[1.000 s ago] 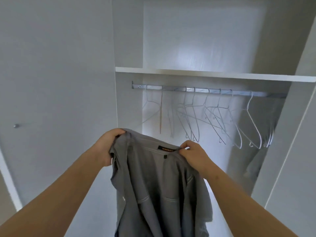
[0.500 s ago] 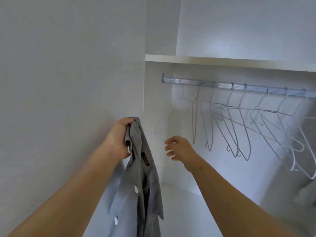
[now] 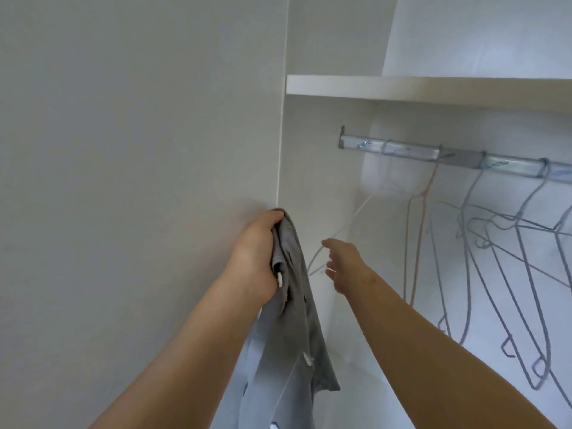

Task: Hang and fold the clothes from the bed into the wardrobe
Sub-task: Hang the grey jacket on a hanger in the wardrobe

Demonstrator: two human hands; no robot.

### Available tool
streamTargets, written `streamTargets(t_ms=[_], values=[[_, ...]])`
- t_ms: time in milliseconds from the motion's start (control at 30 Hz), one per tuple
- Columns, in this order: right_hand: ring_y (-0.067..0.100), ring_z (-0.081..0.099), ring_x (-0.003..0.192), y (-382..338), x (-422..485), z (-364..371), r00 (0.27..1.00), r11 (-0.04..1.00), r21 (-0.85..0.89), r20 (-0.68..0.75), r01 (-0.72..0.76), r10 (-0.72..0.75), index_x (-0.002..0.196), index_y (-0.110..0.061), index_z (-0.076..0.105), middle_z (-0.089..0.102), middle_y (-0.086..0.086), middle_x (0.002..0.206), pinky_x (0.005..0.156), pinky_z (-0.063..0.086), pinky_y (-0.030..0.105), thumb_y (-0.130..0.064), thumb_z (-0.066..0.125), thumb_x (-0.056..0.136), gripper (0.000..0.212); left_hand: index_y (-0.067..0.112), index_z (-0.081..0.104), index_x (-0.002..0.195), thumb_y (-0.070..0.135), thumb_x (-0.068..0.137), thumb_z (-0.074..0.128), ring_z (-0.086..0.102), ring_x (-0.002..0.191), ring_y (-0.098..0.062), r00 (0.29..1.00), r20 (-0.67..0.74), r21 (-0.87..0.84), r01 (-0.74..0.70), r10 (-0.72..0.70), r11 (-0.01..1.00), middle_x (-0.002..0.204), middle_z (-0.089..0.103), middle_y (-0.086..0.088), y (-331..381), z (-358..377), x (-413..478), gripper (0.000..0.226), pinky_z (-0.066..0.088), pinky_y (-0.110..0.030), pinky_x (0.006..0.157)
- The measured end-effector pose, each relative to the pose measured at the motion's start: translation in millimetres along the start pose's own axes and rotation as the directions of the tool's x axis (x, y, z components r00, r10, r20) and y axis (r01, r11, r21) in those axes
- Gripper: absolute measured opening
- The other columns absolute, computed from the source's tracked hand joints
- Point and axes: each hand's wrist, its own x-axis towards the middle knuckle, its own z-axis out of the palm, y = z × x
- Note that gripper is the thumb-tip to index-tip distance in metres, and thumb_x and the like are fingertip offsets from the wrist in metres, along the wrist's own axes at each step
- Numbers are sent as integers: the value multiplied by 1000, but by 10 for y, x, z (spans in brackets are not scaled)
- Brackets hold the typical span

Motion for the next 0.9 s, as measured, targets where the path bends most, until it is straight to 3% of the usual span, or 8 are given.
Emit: streamTargets(t_ms=[100, 167, 233, 333, 500, 600, 767, 900], values=[[24, 52, 91, -57, 231, 72, 998, 994, 97, 42, -40, 36, 130, -4, 43, 54, 16, 118, 79, 41, 32, -16, 53, 93, 41, 12, 58, 74, 30, 90, 54, 55, 50, -18, 1000, -23, -11, -14, 13, 1000, 58, 57, -5, -25, 69, 122, 25, 49, -25, 51], [18, 53, 67, -118, 344, 97, 1000, 983, 185, 20, -11, 7, 116, -4, 49, 58, 12, 89, 61, 43, 27, -8, 46, 94, 23, 12, 59, 71, 29, 89, 55, 56, 40, -15, 1000, -21, -33, -9, 8, 999, 49, 57, -3, -44, 80, 192, 25, 49, -22, 43], [12, 45, 44, -176, 374, 109, 1000, 936, 352, 10, -2, -1, 91, -8, 48, 45, 5, 63, 45, 39, 20, -2, 31, 95, 19, 11, 60, 70, 29, 89, 56, 56, 37, -13, 1000, -21, -48, -17, 16, 999, 47, 58, -3, -58, 54, 197, 25, 49, -22, 40], [6, 24, 23, -229, 434, 82, 999, 900, 433, -27, 46, -38, 67, -15, 33, 28, 0, 52, 29, 21, 10, -1, 24, 94, 31, 12, 60, 70, 28, 89, 55, 56, 38, -13, 999, -23, -49, -33, 32, 998, 47, 58, -2, -76, 64, 217, 25, 50, -24, 44], [6, 20, 29, -208, 196, -9, 987, 938, 309, -42, 159, -154, 80, -15, 48, 26, -4, 47, 32, 18, 12, -8, 39, 95, 19, 11, 59, 74, 28, 90, 55, 55, 53, -18, 999, -26, -28, -46, 45, 999, 58, 59, -6, -48, 92, 182, 23, 50, -30, 59], [7, 21, 32, -133, -41, -85, 975, 950, 222, -39, 220, -217, 79, -14, 47, 27, -5, 44, 34, 19, 15, -8, 43, 94, 17, 10, 58, 79, 28, 91, 53, 53, 60, -21, 998, -16, 11, -58, 58, 998, 69, 57, -8, -39, 78, 143, 22, 49, -33, 63], [10, 21, 38, 202, -512, -217, 963, 961, 80, -63, 266, -261, 83, -12, 44, 26, -1, 48, 39, 19, 20, -13, 47, 93, 10, 11, 56, 75, 27, 93, 50, 51, 59, -18, 998, 36, 62, -50, 47, 997, 68, 54, -5, -82, -47, -11, 24, 49, -27, 53], [9, 24, 36, 572, -990, -360, 952, 957, 3, -102, 291, -289, 80, -9, 45, 29, -2, 46, 38, 21, 18, -14, 50, 92, 14, 11, 56, 73, 25, 93, 50, 51, 60, -18, 993, 110, 94, 38, -48, 995, 68, 54, -6, -173, -161, -230, 25, 46, -29, 56]])
